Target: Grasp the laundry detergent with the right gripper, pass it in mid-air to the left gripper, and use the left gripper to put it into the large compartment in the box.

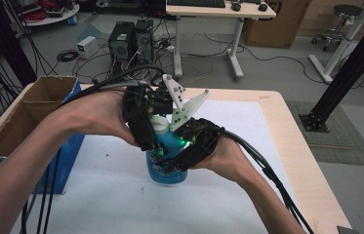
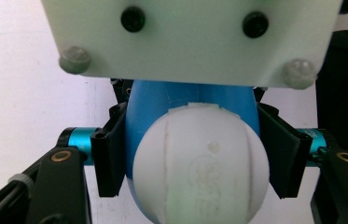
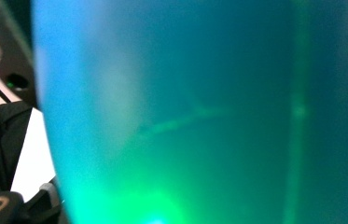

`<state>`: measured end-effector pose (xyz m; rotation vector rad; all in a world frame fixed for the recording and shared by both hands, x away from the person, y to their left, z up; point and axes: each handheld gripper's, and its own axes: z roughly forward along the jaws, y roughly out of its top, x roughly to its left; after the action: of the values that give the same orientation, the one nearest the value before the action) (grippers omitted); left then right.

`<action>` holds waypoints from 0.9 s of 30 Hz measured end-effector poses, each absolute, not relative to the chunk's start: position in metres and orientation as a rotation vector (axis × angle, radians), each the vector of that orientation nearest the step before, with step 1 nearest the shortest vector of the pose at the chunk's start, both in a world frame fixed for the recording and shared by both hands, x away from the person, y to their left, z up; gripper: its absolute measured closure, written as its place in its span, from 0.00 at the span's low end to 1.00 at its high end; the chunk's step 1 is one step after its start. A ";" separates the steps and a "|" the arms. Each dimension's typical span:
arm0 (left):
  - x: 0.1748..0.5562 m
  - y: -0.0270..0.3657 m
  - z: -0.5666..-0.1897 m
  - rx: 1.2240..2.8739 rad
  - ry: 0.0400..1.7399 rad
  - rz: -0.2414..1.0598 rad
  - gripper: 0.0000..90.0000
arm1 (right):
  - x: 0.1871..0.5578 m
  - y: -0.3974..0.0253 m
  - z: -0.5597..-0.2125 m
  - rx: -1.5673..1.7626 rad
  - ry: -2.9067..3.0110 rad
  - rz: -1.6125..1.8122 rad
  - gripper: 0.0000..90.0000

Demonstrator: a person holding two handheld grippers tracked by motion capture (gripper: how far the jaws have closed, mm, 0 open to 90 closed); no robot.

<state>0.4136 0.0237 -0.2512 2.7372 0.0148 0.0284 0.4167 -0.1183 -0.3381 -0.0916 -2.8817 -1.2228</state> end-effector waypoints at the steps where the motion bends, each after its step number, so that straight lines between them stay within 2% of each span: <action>1: 0.414 0.024 -0.251 2.742 0.012 0.035 0.38 | 0.417 -0.118 -0.338 -0.093 -2.882 -1.223 0.49; 7: 0.414 0.023 -0.251 2.741 0.012 0.042 0.41 | 0.417 -0.118 -0.338 -0.091 -2.873 -1.233 0.49; 27: 0.413 0.016 -0.250 2.770 -0.001 0.050 0.42 | 0.417 -0.121 -0.340 -0.096 -2.831 -1.271 0.46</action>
<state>0.4126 0.0162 -0.2502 2.7700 -0.0008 0.0499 0.4170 -0.1211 -0.3403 -0.0964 -2.8308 -1.2709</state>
